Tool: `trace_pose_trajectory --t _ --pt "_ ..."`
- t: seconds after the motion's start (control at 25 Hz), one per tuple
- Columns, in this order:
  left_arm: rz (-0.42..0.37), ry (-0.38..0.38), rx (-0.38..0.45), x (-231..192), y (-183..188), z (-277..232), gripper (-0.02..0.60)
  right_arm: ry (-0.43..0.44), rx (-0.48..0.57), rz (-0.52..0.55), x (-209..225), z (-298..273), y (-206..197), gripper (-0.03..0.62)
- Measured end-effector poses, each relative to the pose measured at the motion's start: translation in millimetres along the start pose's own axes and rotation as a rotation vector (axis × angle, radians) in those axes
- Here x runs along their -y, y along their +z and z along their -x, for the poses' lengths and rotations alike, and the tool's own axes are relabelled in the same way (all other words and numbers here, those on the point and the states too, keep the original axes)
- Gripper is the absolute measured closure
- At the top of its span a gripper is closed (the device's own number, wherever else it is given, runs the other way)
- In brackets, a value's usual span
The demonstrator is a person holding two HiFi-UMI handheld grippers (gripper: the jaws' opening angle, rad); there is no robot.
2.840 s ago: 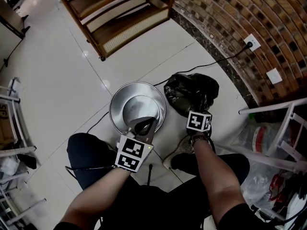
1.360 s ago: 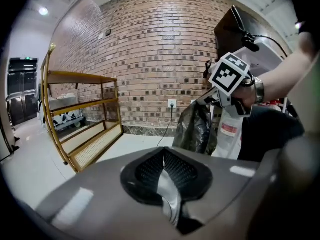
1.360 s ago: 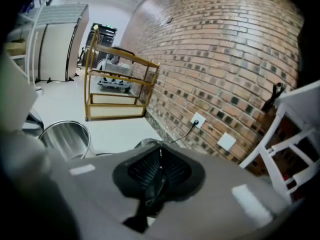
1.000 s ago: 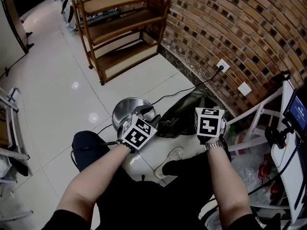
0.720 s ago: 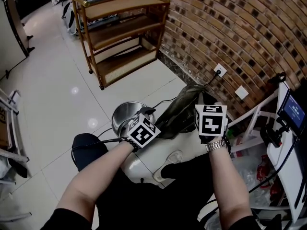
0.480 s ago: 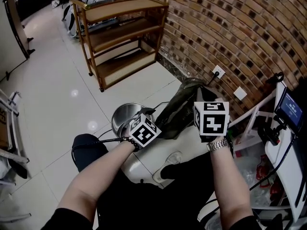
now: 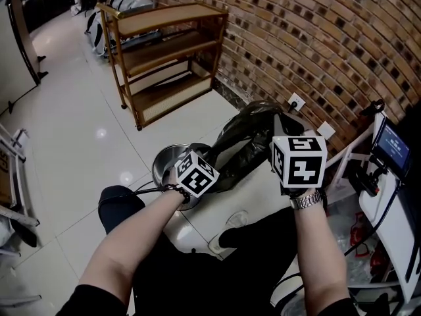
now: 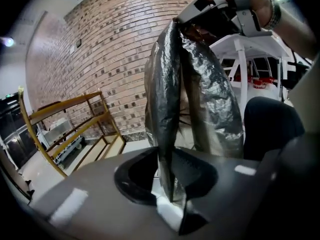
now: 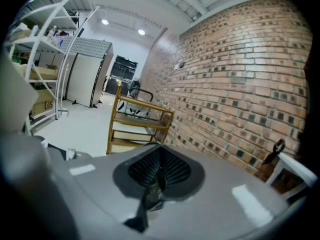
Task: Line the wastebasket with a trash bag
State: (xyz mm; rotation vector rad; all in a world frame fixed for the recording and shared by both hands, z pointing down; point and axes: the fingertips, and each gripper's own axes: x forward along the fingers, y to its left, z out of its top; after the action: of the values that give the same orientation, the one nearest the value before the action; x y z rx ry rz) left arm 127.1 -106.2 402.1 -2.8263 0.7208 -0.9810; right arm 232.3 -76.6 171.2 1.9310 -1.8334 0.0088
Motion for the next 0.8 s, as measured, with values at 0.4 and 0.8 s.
trace_pose_trajectory --t 0.4,0.8 --pt "0.061 0.105 0.059 -59.3 0.6 66.5 0.578 0.042 -0.045 -0.072 -1.0 -8.0 -29.1 0.588" --pt "0.035 0.129 0.048 -78.7 5.2 123.0 0.578 0.119 -0.059 -0.085 -33.4 -17.6 -47.0 0.588"
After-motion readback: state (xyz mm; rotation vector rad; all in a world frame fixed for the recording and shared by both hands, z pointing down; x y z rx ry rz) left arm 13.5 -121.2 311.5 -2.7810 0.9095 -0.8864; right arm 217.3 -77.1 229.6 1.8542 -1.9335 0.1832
